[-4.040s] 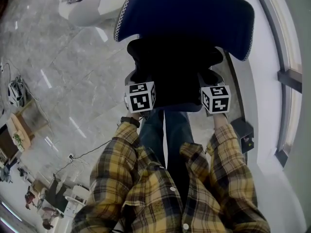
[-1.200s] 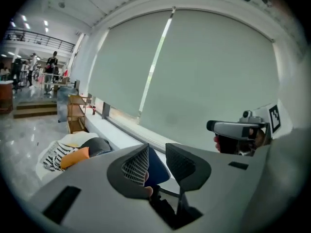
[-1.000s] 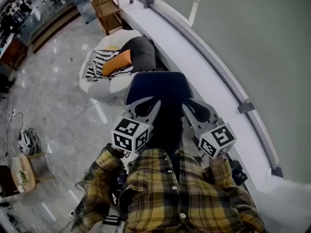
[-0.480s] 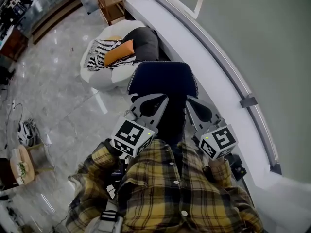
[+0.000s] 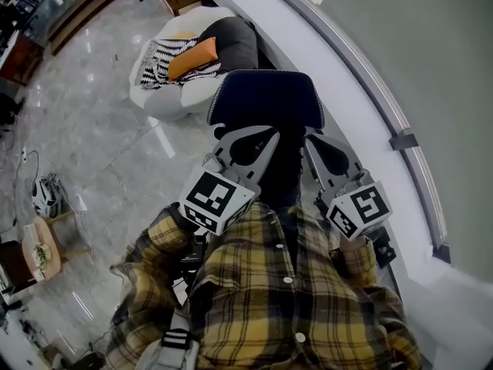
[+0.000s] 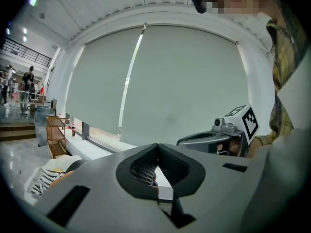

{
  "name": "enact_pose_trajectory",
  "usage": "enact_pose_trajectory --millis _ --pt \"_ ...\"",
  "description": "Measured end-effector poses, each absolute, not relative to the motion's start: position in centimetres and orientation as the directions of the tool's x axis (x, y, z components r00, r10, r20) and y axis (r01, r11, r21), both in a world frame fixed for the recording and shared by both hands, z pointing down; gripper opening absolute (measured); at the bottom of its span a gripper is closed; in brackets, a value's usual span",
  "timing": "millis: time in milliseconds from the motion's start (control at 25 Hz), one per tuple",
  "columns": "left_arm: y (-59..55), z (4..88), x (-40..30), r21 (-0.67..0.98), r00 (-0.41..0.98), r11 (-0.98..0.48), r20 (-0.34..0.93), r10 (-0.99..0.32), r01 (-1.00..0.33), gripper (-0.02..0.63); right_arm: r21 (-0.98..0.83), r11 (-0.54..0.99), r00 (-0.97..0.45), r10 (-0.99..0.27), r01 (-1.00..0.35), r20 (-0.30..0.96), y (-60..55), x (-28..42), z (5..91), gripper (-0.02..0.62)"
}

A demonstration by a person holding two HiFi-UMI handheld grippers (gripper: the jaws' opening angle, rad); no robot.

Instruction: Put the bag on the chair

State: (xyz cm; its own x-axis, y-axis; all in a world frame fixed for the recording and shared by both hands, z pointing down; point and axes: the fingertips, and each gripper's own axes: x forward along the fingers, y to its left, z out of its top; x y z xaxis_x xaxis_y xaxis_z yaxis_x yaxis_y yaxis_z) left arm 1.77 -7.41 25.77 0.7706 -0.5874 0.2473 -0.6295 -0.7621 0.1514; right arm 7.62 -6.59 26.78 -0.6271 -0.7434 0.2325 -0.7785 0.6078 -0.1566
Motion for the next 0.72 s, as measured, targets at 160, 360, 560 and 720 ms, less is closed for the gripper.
enact_pose_trajectory --millis 160,360,560,720 --pt "-7.3 25.6 2.2 0.142 0.779 -0.773 0.246 -0.577 -0.618 0.018 -0.154 0.608 -0.627 -0.744 -0.779 0.231 -6.4 7.7 26.6 0.017" --pt "-7.0 25.7 2.7 0.135 0.781 -0.778 0.250 -0.572 -0.614 0.018 -0.159 0.607 -0.627 -0.746 -0.779 0.223 -6.2 7.9 26.5 0.017" --pt "-7.2 25.7 2.2 0.130 0.785 -0.784 0.255 -0.565 -0.607 0.018 -0.165 0.597 -0.619 -0.756 -0.785 0.211 -6.5 7.5 26.4 0.015" --pt "-7.1 26.1 1.6 0.138 0.780 -0.778 0.262 -0.568 -0.613 0.018 -0.165 0.595 -0.617 -0.757 -0.787 0.216 -6.4 7.0 26.6 0.017"
